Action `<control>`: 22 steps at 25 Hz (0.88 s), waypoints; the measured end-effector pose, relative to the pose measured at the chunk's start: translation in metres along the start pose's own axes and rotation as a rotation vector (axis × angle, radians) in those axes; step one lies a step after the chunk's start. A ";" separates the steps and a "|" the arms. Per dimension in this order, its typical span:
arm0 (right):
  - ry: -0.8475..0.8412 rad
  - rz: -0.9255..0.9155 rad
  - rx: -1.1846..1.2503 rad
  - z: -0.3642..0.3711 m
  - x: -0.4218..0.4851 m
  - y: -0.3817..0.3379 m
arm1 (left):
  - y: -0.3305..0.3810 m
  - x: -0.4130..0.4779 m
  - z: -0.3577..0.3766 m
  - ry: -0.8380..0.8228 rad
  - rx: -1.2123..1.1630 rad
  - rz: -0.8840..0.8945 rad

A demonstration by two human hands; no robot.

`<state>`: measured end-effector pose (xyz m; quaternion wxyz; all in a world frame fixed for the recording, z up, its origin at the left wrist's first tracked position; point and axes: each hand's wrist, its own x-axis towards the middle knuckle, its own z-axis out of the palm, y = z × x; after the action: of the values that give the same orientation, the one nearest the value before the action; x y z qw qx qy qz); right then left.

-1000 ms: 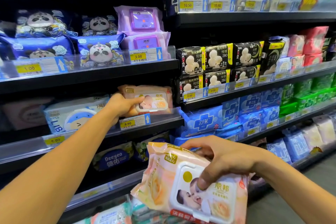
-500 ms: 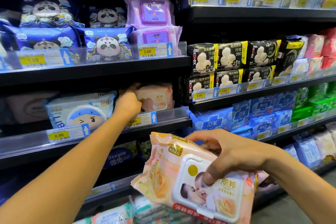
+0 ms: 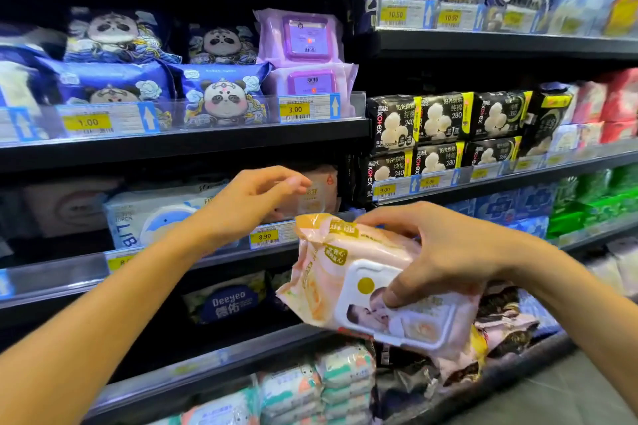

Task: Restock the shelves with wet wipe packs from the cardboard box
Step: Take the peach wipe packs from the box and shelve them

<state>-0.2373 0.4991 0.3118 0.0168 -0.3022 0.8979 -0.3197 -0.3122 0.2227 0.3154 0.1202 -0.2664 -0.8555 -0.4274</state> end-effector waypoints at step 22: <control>0.662 -0.223 -1.031 0.027 0.115 0.010 | -0.049 -0.028 0.004 0.541 0.791 0.289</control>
<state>-0.3306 0.4264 0.3028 -0.4439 -0.2484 0.8574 0.0782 -0.3164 0.1925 0.2684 0.4876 -0.1959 -0.8446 -0.1029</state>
